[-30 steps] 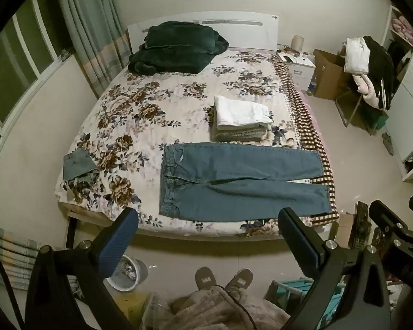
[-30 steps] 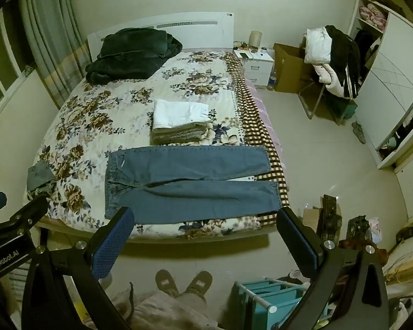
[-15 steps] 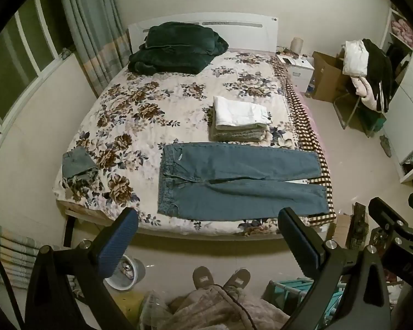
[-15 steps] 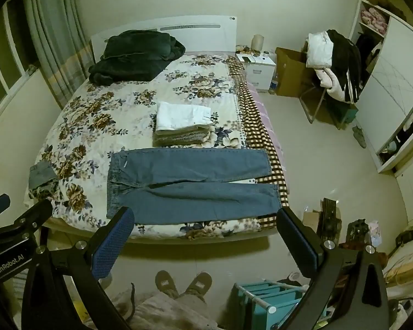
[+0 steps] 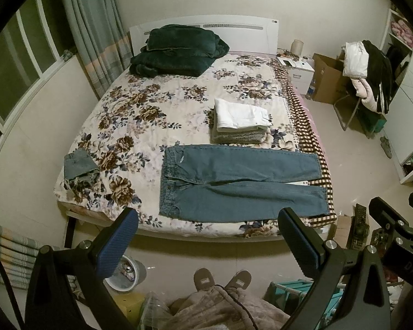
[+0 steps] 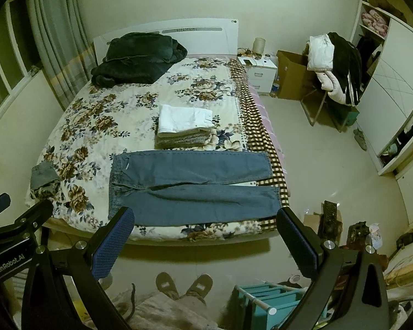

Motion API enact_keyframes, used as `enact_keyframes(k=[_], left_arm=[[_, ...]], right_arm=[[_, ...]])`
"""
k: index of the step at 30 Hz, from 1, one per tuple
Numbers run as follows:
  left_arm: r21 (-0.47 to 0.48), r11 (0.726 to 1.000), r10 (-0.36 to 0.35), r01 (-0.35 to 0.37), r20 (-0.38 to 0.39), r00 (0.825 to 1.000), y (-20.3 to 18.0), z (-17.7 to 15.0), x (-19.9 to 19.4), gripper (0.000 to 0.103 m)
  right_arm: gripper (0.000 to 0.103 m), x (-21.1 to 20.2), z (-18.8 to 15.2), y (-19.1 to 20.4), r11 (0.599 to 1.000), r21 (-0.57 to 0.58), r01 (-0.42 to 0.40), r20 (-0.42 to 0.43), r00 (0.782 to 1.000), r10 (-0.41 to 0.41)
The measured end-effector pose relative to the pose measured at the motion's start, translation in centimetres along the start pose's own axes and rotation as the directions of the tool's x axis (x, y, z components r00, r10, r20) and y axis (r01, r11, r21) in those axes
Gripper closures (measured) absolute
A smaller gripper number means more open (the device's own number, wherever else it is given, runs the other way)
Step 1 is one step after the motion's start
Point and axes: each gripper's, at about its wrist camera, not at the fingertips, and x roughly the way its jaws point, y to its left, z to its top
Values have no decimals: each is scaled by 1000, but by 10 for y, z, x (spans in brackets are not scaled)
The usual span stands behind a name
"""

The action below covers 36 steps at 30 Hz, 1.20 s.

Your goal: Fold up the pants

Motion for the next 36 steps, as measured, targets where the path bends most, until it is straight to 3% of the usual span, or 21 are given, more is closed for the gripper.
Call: enact_keyframes(k=[31,36], left_arm=[[-5,1000,-6,6,2,1000,-2,-1,-5,0],[-4,1000,-7,7,1,1000,-4,3,-6,0]], right_arm=[[0,1,-2,-1,1000,0,-6,-3,1000,6],[0,21,-8,-10,1000,5,-8,-10,1000,8]])
